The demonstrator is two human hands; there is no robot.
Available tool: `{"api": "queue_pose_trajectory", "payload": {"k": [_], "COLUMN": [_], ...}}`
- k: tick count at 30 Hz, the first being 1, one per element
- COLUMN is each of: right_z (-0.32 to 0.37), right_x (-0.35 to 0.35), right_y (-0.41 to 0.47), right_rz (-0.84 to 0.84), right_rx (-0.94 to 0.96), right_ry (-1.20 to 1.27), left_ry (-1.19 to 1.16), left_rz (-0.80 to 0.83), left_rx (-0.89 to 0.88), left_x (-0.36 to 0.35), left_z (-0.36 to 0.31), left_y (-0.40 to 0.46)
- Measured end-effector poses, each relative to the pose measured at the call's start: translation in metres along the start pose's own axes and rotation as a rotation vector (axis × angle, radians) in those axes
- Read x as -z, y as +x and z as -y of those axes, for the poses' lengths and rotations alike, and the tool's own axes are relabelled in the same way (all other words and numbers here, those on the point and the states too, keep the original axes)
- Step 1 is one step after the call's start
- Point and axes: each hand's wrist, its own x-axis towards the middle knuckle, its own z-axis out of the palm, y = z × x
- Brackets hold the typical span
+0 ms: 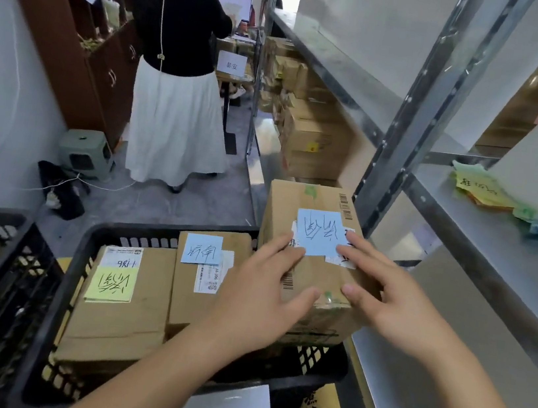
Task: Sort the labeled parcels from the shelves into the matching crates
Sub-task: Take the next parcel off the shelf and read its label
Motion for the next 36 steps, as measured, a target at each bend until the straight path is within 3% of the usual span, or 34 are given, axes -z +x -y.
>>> {"api": "queue_pose_trajectory", "payload": {"k": [10, 27, 36], "right_z": [0.01, 0.021, -0.034], "right_x": [0.003, -0.034, -0.058], "right_y": [0.025, 0.041, 0.036], "right_rz": [0.051, 0.037, 0.067], "right_rx": [-0.011, 0.052, -0.056], "right_ry": [-0.131, -0.078, 0.092], "left_ry": [-0.15, -0.034, 0.104], "left_rz": [0.023, -0.009, 0.078], "left_rx": [0.118, 0.218, 0.19], "left_x": [-0.015, -0.003, -0.035], "left_z": [0.012, 0.023, 0.027], "left_y": [0.003, -0.005, 0.003]}}
